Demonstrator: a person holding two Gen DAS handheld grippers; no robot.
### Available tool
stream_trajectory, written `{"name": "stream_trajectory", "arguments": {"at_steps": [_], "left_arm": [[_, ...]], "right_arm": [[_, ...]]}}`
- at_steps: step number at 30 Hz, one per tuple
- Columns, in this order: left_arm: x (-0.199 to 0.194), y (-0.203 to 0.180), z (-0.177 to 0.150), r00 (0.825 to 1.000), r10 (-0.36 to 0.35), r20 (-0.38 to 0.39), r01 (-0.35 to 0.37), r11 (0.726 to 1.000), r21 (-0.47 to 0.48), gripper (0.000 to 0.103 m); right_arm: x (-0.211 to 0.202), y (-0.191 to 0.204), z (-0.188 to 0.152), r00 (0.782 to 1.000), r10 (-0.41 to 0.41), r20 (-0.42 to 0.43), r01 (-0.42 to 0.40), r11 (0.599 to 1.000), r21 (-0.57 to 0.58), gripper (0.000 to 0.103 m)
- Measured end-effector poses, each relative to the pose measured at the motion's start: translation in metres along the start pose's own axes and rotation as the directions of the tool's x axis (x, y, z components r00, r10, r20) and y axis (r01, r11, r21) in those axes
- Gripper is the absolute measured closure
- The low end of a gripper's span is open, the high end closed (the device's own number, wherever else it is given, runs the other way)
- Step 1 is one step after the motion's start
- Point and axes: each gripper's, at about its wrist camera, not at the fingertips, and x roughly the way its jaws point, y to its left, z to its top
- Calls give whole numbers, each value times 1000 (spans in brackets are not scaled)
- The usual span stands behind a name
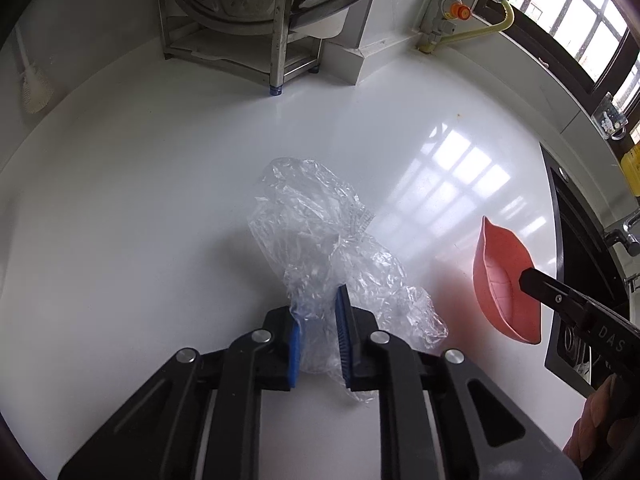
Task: Collect trash
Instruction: 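Grasp the crumpled clear plastic bag with the left gripper while the right grasps the pink lid, then carry the clear bag and pink lid down over the bin with both grippers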
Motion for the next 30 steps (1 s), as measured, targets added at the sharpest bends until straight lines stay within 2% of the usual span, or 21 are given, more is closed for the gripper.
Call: {"name": "stream_trajectory", "arguments": {"at_steps": [11,19,24,30], "left_arm": [[-55,-9,-8,996,-40,77,36,998,56,88],[-89,-22,-20,989,-79,128,65,992,106,88],[-116,-36,-42,986,-83,147,66,991,115,88],[-149,-68,-93,982,-79,171,62,993,102,88]], "right_arm": [[-35,-1,-10,998,51,30,-52,999,17,100],[-74,-13,-28,996,54,77,-58,997,47,100],[-104,-21,-51,994,56,92,-59,998,28,100],[-139,-45,-95,993,79,90,-79,997,-7,100]]}}
